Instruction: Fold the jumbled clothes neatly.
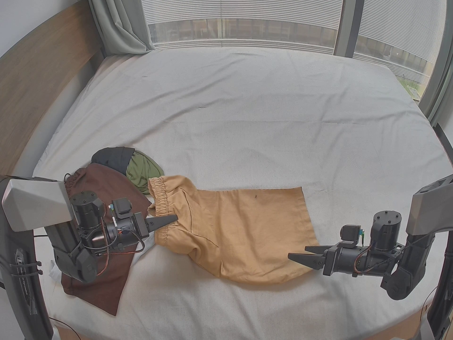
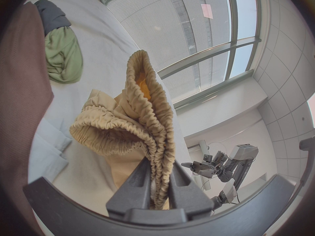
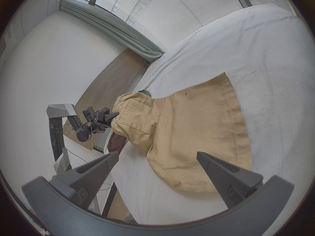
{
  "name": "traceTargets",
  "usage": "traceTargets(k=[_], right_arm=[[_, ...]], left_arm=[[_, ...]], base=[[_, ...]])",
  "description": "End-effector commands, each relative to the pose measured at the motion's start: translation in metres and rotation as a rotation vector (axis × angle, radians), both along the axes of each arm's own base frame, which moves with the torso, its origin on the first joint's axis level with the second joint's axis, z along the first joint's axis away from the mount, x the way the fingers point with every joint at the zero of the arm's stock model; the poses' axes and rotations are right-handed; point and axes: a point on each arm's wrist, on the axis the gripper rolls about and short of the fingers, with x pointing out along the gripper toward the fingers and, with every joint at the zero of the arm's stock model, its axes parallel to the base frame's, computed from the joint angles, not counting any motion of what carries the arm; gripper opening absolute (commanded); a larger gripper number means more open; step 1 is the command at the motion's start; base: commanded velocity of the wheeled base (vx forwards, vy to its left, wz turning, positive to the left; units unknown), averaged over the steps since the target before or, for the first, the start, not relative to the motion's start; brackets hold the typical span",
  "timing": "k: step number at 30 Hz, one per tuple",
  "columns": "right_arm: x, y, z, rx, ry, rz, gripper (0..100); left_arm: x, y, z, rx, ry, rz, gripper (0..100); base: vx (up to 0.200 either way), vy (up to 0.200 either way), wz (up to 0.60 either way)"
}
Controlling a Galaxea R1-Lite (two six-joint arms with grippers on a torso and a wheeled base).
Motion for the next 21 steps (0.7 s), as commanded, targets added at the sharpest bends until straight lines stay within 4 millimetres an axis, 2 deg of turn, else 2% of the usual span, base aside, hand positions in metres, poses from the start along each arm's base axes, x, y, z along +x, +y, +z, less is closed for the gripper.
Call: traceTargets(k=[1,21], right_arm=[[0.0,0.0,0.003,0.004,-0.012,0.0,100],[0.005,-0.001,0.007,0.012,-0.035,-0.009,100]], left_arm=[[0.001,-0.011,0.004,-0.003,-0.017,-0.016,0],[0.007,-0.052,0.011,-0.048,-0.023,-0.107,0]], base=[[0.0,0.0,0.0],[0.0,0.0,0.0]])
